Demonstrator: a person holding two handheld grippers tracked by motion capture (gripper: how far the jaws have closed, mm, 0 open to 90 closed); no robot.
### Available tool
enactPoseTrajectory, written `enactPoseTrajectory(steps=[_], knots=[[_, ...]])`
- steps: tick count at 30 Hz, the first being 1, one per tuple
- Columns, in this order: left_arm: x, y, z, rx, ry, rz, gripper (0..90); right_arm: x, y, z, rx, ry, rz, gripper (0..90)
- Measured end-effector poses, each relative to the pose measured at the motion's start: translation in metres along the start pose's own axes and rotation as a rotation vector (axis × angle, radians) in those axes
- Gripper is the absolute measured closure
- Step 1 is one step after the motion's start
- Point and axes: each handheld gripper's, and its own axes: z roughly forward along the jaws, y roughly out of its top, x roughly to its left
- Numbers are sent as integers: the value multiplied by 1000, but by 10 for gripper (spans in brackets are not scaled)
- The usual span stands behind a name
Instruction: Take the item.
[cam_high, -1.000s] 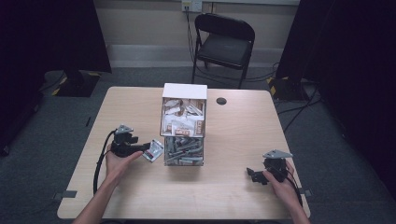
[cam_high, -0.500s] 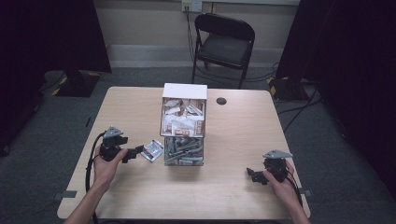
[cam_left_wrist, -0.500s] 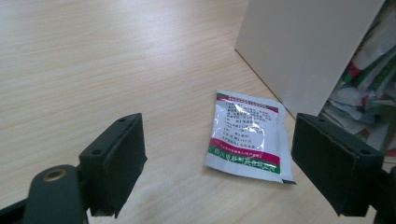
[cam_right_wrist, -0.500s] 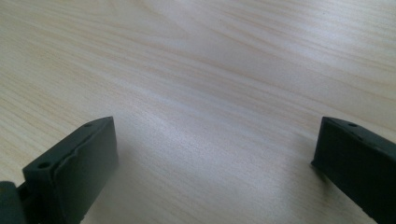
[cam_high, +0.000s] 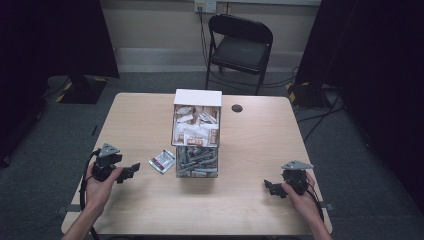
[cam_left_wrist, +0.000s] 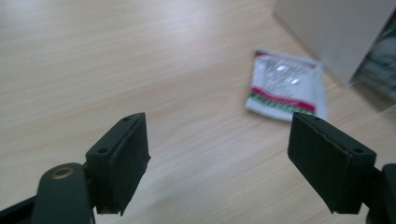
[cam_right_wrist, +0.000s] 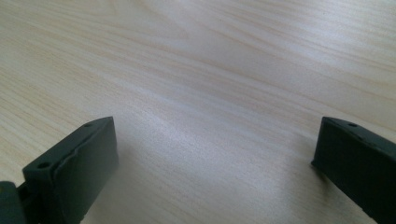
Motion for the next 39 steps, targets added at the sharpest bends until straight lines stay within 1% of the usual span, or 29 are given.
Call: enactPoseTrajectory(steps=[1,2,5,6,7,8,9,10,11,13,14,15,16,18,19,20,21,22,23,24,26,27,29,30,31,33,35,36,39], knots=[[3,-6,2,20,-11,-3,204,0,0,0,0,0,-1,0],[4,-7,1,38,1,0,204,0,0,0,0,0,0,0],[6,-8,-1,35,4,-9,204,0,0,0,0,0,0,0],[6,-8,-1,44,16,-5,204,0,0,0,0,0,-1,0],[5,-10,-1,79,54,15,201,0,0,0,0,0,0,0],[5,-10,-1,79,54,15,204,0,0,0,0,0,0,0],[5,-14,-2,82,29,-12,201,0,0,0,0,0,-1,0],[5,-14,-2,82,29,-12,199,0,0,0,0,0,-1,0],[4,-19,-1,90,39,-8,198,0,0,0,0,0,-1,0],[5,-24,-1,111,45,-20,198,0,0,0,1,0,0,0],[5,-24,-1,111,45,-20,198,0,0,0,1,0,0,0],[7,-28,-2,98,48,-16,198,0,0,0,1,0,0,0],[8,-29,-2,100,57,-18,198,0,0,0,0,0,-1,0],[9,-32,-2,103,54,-17,192,0,0,0,1,0,1,0],[11,-36,-2,111,62,-22,193,0,0,0,0,0,0,0],[11,-36,-2,111,62,-22,191,0,0,0,0,0,0,0],[12,-38,-2,118,81,-21,190,0,0,0,0,0,0,0],[13,-38,-3,116,99,-18,186,0,0,0,0,0,0,0],[13,-39,-2,110,93,-18,175,0,0,0,0,0,0,0],[14,-40,-1,114,95,-25,170,0,0,0,1,0,0,0],[17,-43,-1,100,84,-22,156,0,0,0,0,0,0,0],[17,-43,-1,95,85,-27,153,0,0,0,1,0,-1,0],[17,-46,0,70,90,-29,145,0,0,0,1,0,0,0],[17,-46,0,70,90,-29,140,0,0,0,1,0,0,0],[18,-47,1,54,86,-22,135,0,0,0,0,-1,0,0],[19,-49,1,40,82,-14,123,0,0,0,0,-1,0,0],[20,-51,2,21,83,-15,108,0,0,0,0,-1,0,0],[20,-51,2,19,84,-15,93,0,0,0,1,-1,1,0],[20,-51,3,18,88,-20,88,0,0,0,1,-2,1,0]])
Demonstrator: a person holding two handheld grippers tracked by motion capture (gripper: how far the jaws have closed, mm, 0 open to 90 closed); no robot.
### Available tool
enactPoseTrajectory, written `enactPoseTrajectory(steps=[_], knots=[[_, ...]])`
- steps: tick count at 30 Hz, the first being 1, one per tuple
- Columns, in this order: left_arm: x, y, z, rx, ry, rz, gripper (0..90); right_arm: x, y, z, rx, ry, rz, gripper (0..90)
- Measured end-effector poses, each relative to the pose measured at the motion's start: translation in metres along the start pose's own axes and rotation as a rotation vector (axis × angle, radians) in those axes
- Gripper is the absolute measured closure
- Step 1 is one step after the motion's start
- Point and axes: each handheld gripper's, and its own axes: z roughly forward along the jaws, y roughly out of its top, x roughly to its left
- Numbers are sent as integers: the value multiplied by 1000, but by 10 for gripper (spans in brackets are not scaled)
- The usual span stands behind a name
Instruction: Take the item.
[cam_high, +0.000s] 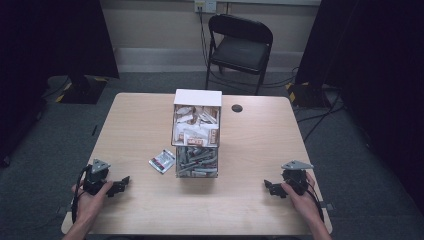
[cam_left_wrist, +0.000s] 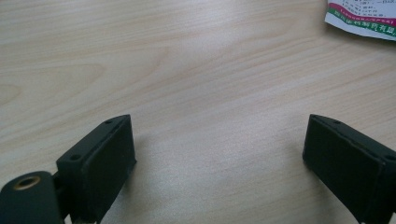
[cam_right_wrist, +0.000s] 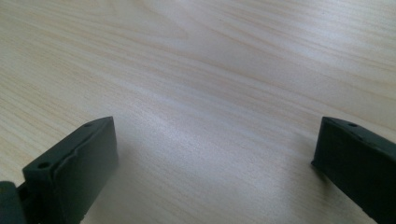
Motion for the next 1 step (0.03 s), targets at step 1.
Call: enactPoseTrajectory(steps=[1], knots=[[0,0,0,0,0,0,88,0,0,0,0,0,0,0]])
